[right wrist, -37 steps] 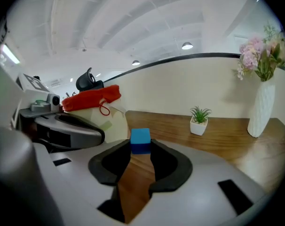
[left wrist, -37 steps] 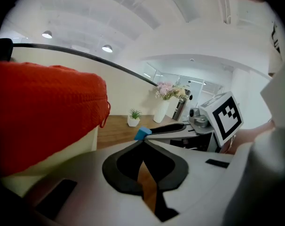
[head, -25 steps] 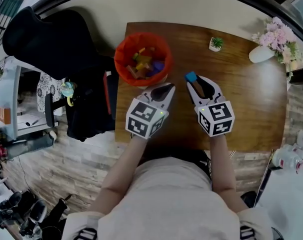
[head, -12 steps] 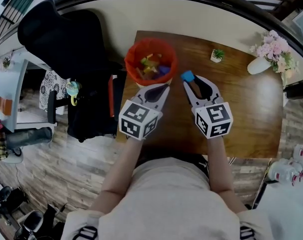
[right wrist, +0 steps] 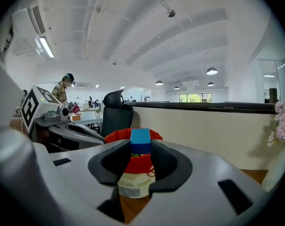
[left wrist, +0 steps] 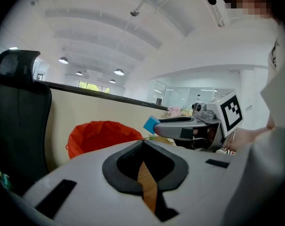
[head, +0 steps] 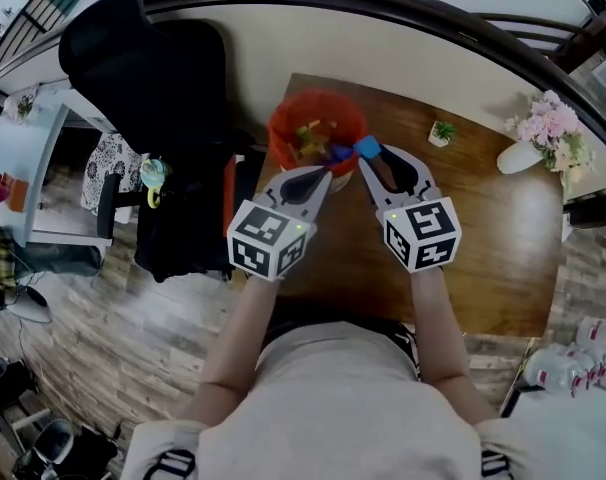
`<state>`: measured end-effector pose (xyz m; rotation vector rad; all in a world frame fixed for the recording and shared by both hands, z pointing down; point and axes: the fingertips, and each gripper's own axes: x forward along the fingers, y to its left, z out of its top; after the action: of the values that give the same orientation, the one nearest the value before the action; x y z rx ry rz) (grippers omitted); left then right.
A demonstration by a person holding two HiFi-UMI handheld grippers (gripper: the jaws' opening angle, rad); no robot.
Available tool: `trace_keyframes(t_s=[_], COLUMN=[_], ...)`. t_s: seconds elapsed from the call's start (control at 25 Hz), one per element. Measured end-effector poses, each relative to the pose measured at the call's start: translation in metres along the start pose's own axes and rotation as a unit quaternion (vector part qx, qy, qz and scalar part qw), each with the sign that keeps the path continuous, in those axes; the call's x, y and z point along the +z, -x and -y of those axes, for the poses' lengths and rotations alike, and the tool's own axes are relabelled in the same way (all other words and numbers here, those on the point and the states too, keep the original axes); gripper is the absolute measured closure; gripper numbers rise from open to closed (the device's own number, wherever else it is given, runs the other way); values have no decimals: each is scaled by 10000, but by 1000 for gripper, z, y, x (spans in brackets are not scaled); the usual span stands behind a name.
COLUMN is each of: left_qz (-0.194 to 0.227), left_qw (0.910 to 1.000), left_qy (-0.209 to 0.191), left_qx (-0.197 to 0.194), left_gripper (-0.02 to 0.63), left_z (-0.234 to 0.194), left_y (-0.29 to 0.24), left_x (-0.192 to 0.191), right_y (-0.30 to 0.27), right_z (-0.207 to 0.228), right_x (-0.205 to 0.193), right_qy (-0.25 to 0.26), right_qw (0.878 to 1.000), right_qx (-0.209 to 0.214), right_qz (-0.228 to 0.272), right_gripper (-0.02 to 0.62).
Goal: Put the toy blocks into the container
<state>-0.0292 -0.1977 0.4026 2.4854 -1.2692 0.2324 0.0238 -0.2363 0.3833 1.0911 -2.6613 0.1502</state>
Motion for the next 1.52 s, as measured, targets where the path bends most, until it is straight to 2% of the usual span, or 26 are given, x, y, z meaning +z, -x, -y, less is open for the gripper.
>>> trace_keyframes(t_s=[0.24,0.72,1.16,1.24,1.52], left_qz=[227,253,304,328,297], left_qw=[9996,9983,9980,9980,9982], left_qy=[134,362,375,356,378], left_qx=[119,369,407,407,366], left_gripper=[594,594,594,594,594], left_z=[-8,-33,-39,-38,-37], left_y=[9,15,14,13,13], left_x=[14,7,6,7,5], right_y=[-17,-60,-64,-63,-59], right_z=[-9,-29,-23,-21,-19], right_x=[14,22,19,19,15], right_qy=[131,468,391,321,280], right_qw=[9997,9978,9988,9991,9994], right_qx=[162,477,301,282,220], right_qz=[93,-2,48,60,15], right_gripper=[451,449,446,420,414])
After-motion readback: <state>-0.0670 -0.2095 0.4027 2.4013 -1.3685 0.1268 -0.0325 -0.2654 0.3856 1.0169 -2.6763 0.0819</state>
